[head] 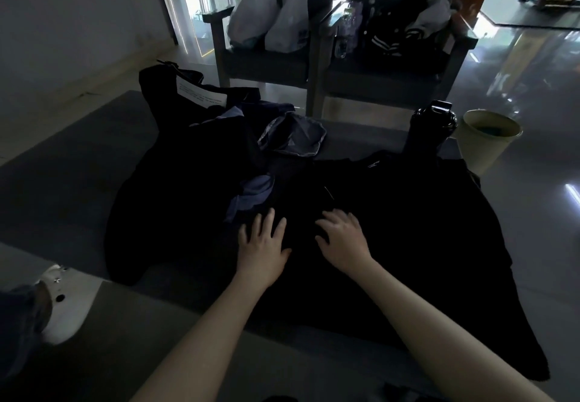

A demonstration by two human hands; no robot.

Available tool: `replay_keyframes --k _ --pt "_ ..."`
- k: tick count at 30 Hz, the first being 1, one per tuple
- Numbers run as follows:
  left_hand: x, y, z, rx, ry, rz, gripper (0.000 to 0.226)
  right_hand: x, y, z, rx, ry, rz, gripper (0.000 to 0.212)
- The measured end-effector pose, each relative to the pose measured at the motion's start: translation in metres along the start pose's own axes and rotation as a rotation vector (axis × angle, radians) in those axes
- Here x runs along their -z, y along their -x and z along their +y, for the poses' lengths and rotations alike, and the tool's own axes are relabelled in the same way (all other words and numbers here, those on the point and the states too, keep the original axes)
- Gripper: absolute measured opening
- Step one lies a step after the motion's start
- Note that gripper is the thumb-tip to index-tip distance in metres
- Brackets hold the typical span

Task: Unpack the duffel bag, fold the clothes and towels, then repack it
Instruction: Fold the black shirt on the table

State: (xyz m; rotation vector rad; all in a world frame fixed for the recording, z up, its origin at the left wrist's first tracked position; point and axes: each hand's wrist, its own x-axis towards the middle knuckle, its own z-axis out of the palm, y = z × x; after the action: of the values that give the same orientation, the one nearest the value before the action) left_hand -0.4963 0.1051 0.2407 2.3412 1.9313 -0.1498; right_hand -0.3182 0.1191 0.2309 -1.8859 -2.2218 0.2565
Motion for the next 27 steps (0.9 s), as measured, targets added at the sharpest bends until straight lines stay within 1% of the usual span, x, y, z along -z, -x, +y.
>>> replay_keyframes --k 1,2,4,6,8,9,10,12,13,14,16,17,18,19,20,21,23,24,25,27 --pt "-0.002 0.006 0.001 -0.006 -0.012 0.04 0.068 -0.003 0.009 -0.001 -0.008 0.04 -0.076 0.048" --pt "-0.003 0.013 0.001 -0.028 -0.021 0.084 0.067 -0.003 0.019 -0.001 -0.023 0.056 -0.103 0.052" --pt "-0.006 0.027 0.003 -0.131 -0.033 0.191 0.065 0.001 0.039 -0.003 -0.045 0.022 -0.045 0.056" --pt "-0.012 0.042 0.005 -0.253 -0.047 0.239 0.06 0.008 0.066 -0.003 -0.059 -0.005 0.031 0.056" --pt "-0.017 0.057 0.008 -0.284 -0.005 0.131 0.06 0.013 0.097 0.002 -0.088 -0.019 0.045 0.055" --pt "-0.019 0.064 0.009 -0.243 0.017 0.027 0.06 0.013 0.112 0.006 -0.112 -0.014 0.015 0.056" --pt "-0.02 0.07 0.01 -0.205 0.019 -0.024 0.061 0.014 0.127 0.011 -0.137 0.004 -0.036 0.057" --pt "-0.017 0.079 0.013 -0.167 -0.005 -0.033 0.061 0.015 0.151 0.022 -0.165 0.034 -0.142 0.063" --pt "-0.015 0.085 0.017 -0.172 -0.006 -0.035 0.061 0.017 0.161 0.026 -0.162 0.041 -0.188 0.072" --pt "-0.014 0.09 0.02 -0.191 -0.003 -0.057 0.062 0.02 0.169 0.028 -0.149 0.043 -0.219 0.088" --pt "-0.012 0.099 0.024 -0.241 0.0 -0.131 0.065 0.025 0.182 0.034 -0.118 0.025 -0.259 0.126" --pt "-0.012 0.102 0.025 -0.253 -0.002 -0.159 0.067 0.028 0.188 0.037 -0.114 0.021 -0.282 0.135" --pt "-0.012 0.104 0.025 -0.254 -0.003 -0.166 0.068 0.03 0.193 0.042 -0.114 0.019 -0.299 0.137" --pt "-0.013 0.105 0.024 -0.246 -0.003 -0.153 0.066 0.032 0.199 0.046 -0.109 0.019 -0.296 0.131" --pt "-0.013 0.103 0.022 -0.241 -0.004 -0.126 0.062 0.032 0.204 0.051 -0.109 0.032 -0.272 0.116" --pt "-0.013 0.102 0.021 -0.242 -0.013 -0.091 0.057 0.031 0.209 0.056 -0.121 0.041 -0.229 0.096" --pt "-0.014 0.098 0.021 -0.253 -0.035 -0.013 0.053 0.027 0.218 0.066 -0.115 0.073 -0.062 0.061" --pt "-0.015 0.097 0.021 -0.256 -0.032 0.023 0.055 0.024 0.22 0.072 -0.104 0.091 0.015 0.051" --pt "-0.016 0.096 0.021 -0.252 -0.017 0.049 0.058 0.021 0.22 0.077 -0.124 0.11 0.037 0.049" --pt "-0.019 0.094 0.02 -0.224 0.042 0.089 0.058 0.017 0.221 0.081 -0.176 0.16 0.05 0.056"
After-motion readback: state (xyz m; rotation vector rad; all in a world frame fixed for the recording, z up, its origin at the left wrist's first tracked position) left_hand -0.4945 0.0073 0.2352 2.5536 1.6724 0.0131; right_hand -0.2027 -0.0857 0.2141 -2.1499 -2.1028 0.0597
